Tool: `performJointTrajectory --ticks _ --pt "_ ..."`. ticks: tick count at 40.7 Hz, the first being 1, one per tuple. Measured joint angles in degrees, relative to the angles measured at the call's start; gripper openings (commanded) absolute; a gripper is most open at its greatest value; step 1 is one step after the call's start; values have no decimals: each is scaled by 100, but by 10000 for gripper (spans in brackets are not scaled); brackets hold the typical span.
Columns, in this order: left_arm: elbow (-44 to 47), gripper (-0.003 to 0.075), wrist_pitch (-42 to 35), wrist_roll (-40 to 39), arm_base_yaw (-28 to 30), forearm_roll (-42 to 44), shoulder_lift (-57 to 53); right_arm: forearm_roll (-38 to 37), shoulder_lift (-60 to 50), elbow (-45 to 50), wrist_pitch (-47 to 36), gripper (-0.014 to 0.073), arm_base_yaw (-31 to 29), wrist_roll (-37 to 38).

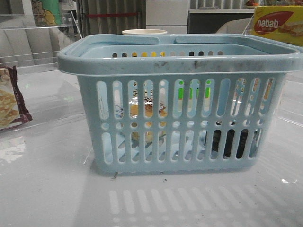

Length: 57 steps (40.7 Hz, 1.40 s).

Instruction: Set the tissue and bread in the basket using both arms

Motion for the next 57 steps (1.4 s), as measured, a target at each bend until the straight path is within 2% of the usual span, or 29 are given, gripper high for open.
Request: performJointTrajectory --ticks 7,16,27,36,42,57 --pt "428 91 -921 44 913 -34 -615 0 0 0 0 57 0 0" --pt "1633 91 -2299 1077 2259 -832 -1597 0 0 0 0 57 0 0" --pt "3104 91 -3379 1235 3484 -994 -2747 0 0 0 0 57 0 0" --pt "4077 91 -4468 1235 4020 -1006 -3334 0 0 0 0 57 0 0" --pt "4509 91 -5033 1239 4166 -1015 -3364 -3 0 0 0 57 0 0" --pt "4519 91 -5300 1249 4154 -1033 -3364 -3 0 0 4 57 0 9"
